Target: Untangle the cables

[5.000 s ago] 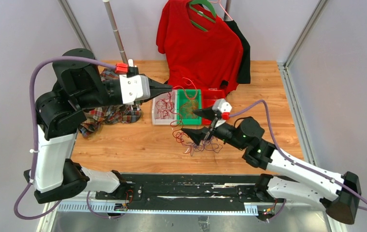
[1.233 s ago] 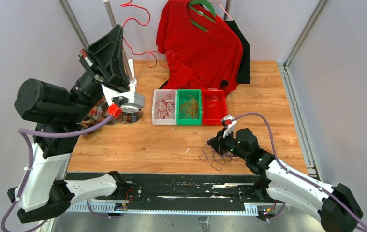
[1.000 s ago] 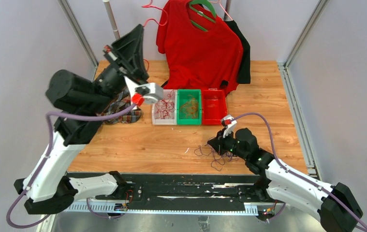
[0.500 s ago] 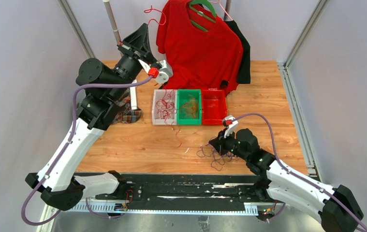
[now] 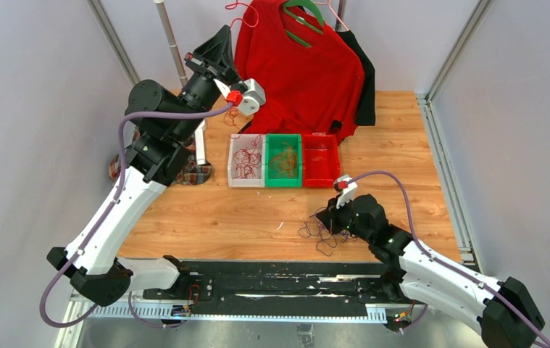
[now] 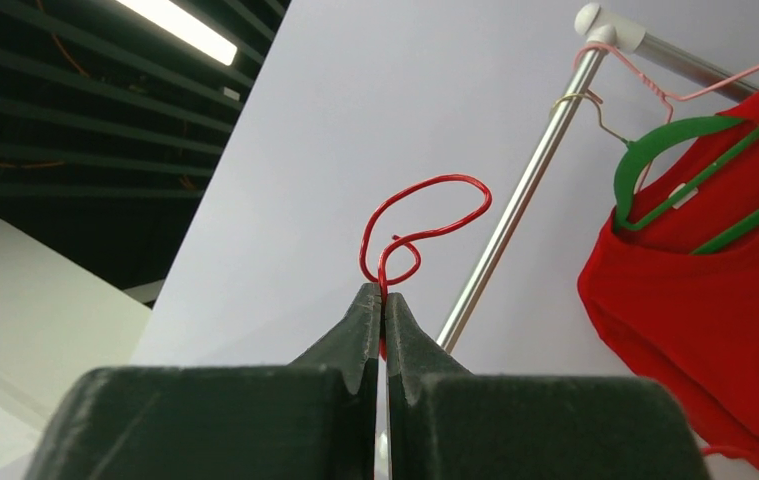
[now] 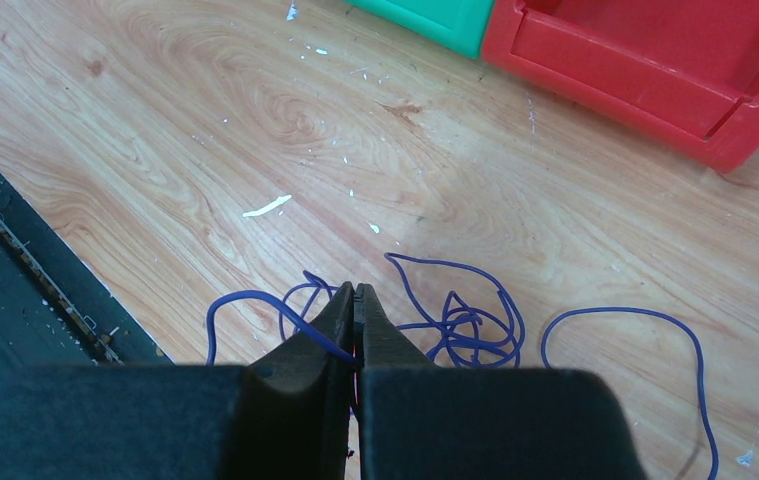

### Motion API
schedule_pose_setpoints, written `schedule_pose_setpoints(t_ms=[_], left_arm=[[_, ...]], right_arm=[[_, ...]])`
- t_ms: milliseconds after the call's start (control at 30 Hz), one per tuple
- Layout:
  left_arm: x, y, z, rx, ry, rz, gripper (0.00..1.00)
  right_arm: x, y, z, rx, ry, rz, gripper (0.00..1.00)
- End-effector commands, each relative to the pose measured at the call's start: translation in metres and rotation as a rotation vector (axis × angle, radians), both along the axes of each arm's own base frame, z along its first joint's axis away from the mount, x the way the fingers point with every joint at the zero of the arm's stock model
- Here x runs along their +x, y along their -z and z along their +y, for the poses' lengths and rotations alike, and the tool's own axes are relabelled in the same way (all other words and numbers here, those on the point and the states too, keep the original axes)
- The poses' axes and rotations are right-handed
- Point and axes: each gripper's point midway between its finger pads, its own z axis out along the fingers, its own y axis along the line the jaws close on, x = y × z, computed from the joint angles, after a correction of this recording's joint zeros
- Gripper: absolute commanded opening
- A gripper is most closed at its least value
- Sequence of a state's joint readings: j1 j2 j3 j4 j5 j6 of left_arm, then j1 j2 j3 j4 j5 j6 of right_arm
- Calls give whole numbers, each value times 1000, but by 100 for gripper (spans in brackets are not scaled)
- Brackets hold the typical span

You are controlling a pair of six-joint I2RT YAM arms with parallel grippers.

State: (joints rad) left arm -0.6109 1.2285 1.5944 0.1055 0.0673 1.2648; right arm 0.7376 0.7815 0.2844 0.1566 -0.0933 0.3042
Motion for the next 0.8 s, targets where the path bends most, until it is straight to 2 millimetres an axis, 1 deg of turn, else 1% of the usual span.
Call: schedule_pose_setpoints(t_ms=[0,133,200,367,433,533,767], left_arm=[[4,-14,5,-65,-12,-30,1],[23,5,5,-52,-31,12,1],[33,13,10,-42,-52,26,1],[51,17,25,-51,-95,35,1],[55,16,30,-54,-106,33,1],[55,13,33,-56,-102,26,1],[49,4,20,-75,-10,23,1]], right_arm=[[-1,4,-2,-10,12,-1,1],[-1,4,-1,-6,10,0,1],[-2,5,-1,-6,9,3,1],[-4,6,-3,-4,9,7,1],[-5,6,-4,-8,11,7,1],[-5,6,-7,-13,18,4,1],[-5,6,-10,-18,31,-2,1]])
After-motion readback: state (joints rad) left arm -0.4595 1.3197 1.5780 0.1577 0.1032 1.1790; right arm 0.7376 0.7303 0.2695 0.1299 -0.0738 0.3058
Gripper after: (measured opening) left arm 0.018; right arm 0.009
